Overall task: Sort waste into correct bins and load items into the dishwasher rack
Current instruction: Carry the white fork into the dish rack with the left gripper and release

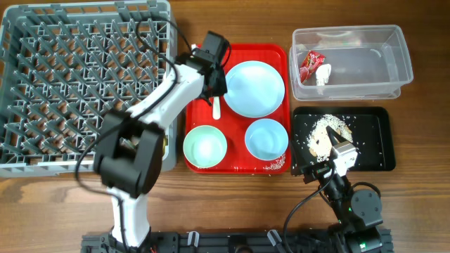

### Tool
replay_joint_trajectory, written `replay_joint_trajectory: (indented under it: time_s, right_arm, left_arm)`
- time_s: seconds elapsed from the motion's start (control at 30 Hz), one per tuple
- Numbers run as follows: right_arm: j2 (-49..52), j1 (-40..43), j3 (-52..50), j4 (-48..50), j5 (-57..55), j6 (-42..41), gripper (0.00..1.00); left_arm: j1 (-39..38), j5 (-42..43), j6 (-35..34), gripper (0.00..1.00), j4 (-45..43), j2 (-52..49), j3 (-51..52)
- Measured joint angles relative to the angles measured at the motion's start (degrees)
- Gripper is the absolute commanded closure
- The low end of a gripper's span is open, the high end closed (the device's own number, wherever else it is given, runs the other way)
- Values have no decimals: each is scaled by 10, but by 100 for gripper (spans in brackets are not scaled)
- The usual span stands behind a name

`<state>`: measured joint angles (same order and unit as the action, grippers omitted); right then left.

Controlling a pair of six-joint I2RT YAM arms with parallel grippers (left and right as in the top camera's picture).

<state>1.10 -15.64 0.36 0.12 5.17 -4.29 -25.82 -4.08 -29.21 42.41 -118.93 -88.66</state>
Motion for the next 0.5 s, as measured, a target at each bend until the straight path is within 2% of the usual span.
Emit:
replay_joint_trajectory:
  time_s: [0.2, 0.27, 0.3, 0.37, 0.5]
  right_arm:
    - [0, 0, 0, 0, 0, 0, 0]
    - [0, 0, 0, 0, 0, 0, 0]
    - [0, 0, 0, 0, 0, 0, 0]
    - [0, 0, 0, 0, 0, 0, 0]
    - [0, 0, 0, 0, 0, 0, 0]
  left_arm:
    - [3, 20, -7, 64, -41, -50, -2]
    - [3, 21, -7, 73, -43, -50, -2]
    - [3, 21, -6, 84, -43, -50, -3]
    - [4, 23, -9, 96, -43, -52, -3]
    - [7, 35, -9, 96, -24, -45, -19]
